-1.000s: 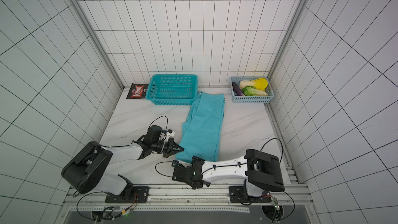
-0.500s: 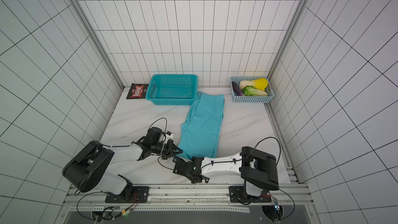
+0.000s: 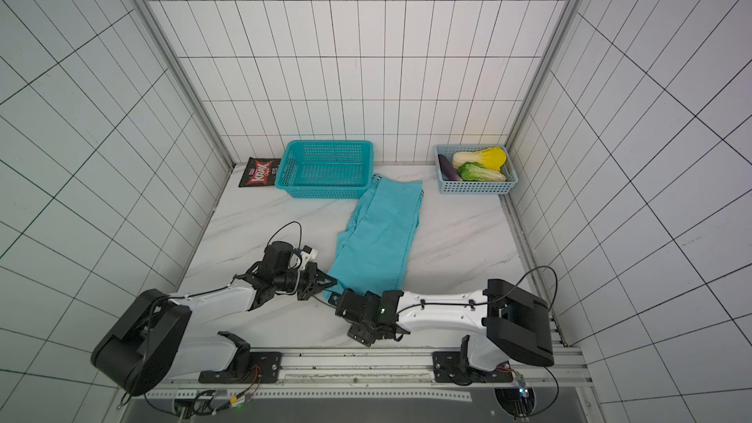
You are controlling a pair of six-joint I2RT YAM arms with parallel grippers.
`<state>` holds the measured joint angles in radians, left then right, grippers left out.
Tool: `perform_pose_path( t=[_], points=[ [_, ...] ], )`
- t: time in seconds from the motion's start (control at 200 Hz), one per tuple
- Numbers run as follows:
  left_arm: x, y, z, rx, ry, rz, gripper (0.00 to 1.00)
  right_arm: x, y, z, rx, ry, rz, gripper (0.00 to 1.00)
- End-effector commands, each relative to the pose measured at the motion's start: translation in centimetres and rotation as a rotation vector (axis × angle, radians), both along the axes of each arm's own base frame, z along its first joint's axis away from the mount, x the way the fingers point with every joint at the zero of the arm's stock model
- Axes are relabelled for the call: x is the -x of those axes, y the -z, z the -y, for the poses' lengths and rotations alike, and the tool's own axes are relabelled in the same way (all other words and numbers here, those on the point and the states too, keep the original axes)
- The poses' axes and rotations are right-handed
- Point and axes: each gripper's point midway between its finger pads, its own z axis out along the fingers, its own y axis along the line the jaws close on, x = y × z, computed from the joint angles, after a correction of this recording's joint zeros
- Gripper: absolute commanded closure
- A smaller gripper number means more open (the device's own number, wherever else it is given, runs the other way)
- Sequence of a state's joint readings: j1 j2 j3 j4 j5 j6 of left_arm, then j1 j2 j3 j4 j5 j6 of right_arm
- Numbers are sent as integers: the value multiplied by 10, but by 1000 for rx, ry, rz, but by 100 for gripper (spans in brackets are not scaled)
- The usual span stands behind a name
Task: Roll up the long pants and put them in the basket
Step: Roll the long pant at the center of the board.
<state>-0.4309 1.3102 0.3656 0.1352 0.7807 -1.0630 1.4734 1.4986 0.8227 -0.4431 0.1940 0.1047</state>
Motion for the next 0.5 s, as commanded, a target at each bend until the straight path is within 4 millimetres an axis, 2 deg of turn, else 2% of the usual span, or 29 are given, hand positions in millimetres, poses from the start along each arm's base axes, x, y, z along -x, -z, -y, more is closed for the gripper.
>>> perform_pose_path(
  t=[0.0, 0.105, 0.195, 0.245, 0.35, 0.425, 0.46, 0.495],
  points=[
    [-16, -13, -1, -7, -43, 51, 100, -10, -20, -18, -15, 36, 162, 8],
    [-19, -21, 1, 4, -49, 60, 100, -41, -33, -22, 1, 178, 427, 5],
    [-19, -23, 0, 9, -54, 60, 100, -53, -29, -33, 20, 203, 545, 4],
    [-18, -23, -1, 10, -57, 62, 100, -62, -26, -32, 59, 205, 628, 1],
    [-15, -22, -1, 20, -63, 61, 100, -74, -5, -36, 81, 194, 634, 1],
    [-14, -21, -2, 25, -68, 60, 100, -82, -2, -34, 90, 203, 664, 2],
    [-14, -21, -3, 26, -72, 61, 100, -86, -2, -34, 89, 211, 674, 4],
    [-13, -20, -3, 28, -77, 59, 100, -88, -1, -34, 87, 211, 675, 11]
  ],
)
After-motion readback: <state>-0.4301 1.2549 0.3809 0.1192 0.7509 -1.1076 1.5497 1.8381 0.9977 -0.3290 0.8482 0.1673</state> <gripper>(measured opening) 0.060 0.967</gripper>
